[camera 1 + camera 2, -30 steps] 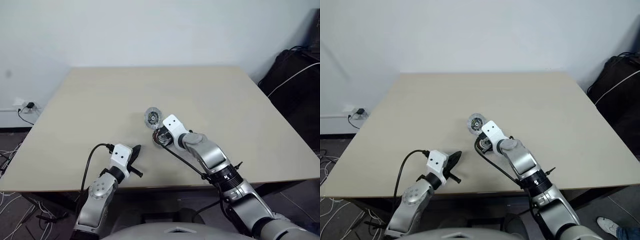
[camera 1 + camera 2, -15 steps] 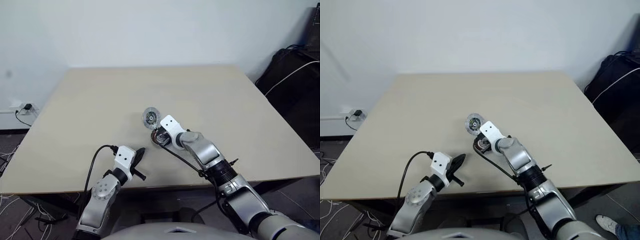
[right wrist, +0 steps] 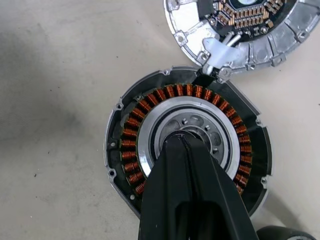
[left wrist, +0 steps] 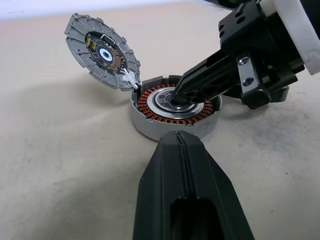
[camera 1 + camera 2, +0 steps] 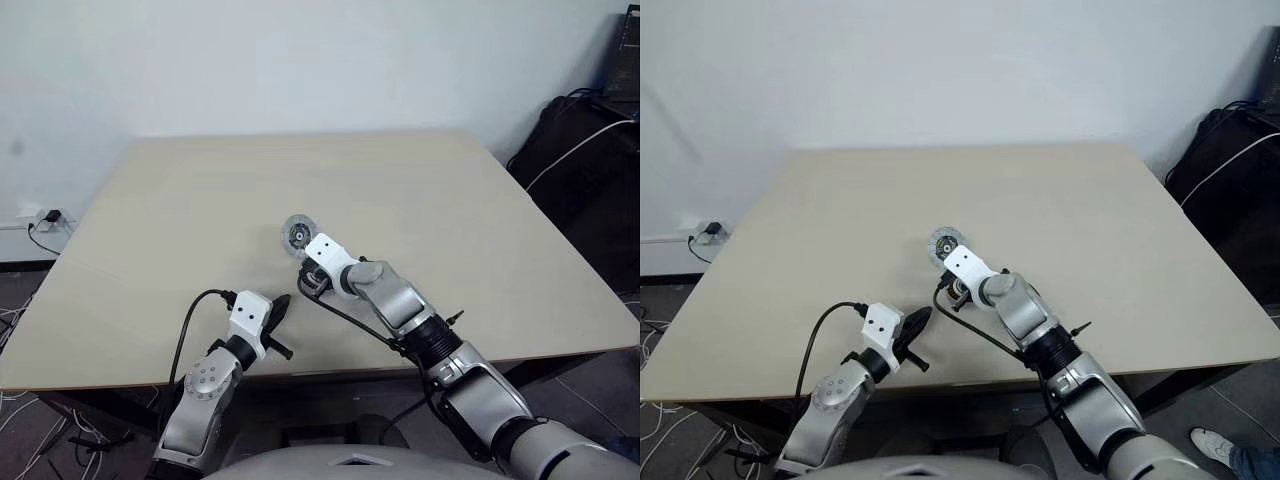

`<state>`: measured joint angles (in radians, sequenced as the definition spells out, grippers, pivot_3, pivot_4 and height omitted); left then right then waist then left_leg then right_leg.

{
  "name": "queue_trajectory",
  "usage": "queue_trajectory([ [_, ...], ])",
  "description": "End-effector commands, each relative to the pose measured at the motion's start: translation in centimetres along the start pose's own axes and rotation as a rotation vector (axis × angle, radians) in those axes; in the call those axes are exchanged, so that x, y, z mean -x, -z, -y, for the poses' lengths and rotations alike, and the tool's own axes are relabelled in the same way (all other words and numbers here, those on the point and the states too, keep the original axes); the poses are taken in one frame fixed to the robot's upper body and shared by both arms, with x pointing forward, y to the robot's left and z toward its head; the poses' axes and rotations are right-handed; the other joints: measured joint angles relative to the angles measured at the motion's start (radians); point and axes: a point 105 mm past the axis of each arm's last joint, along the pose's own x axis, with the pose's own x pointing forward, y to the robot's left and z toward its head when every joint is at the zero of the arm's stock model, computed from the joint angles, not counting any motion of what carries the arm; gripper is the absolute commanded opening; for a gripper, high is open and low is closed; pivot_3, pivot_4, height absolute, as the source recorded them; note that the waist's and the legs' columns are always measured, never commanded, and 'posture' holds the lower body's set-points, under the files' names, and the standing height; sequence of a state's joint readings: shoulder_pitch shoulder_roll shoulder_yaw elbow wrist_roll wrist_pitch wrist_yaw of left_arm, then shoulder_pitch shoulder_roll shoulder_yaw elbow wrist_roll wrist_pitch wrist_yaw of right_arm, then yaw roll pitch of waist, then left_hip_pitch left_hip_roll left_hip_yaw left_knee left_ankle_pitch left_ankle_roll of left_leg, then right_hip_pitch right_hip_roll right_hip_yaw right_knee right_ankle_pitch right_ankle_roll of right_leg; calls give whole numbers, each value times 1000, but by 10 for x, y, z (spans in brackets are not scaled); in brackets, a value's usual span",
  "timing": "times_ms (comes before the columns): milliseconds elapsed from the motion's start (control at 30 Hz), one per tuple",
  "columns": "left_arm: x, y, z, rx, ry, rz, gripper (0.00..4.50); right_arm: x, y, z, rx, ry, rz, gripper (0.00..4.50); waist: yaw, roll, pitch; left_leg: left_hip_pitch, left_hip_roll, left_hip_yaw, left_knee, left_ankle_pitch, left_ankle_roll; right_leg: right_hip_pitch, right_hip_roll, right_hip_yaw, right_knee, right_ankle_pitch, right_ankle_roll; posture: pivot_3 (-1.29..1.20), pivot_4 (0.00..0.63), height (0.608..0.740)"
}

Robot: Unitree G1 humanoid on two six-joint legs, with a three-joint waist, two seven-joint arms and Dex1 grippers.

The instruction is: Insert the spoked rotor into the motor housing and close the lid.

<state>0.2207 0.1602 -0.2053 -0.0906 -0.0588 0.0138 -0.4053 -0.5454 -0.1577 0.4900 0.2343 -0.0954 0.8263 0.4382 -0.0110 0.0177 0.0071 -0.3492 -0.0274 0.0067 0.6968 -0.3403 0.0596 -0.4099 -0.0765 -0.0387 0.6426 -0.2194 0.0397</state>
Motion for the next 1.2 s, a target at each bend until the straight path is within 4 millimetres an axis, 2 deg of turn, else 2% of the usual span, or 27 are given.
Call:
queue_trajectory([
  [33, -2, -9, 0, -6, -1, 36, 0, 0, -9, 1, 10, -2, 29, 25, 0, 0, 0, 0, 0, 0, 0, 0, 0, 0, 0, 0, 0, 0, 0, 0, 0, 740],
  [633, -4, -10, 2, 3, -1, 40, 0, 3, 10, 20, 13, 22, -38, 25, 0, 0, 0, 0, 0, 0, 0, -1, 2, 0, -1, 0, 0, -1, -1, 0, 0, 740],
  [1200, -6, -11, 5, 13, 2, 39, 0, -4, 5, 9, -9, -2, -20, 25, -1, 0, 0, 0, 1, 0, 0, -2, 3, 0, -2, -1, 0, -1, -2, 0, 0, 740],
])
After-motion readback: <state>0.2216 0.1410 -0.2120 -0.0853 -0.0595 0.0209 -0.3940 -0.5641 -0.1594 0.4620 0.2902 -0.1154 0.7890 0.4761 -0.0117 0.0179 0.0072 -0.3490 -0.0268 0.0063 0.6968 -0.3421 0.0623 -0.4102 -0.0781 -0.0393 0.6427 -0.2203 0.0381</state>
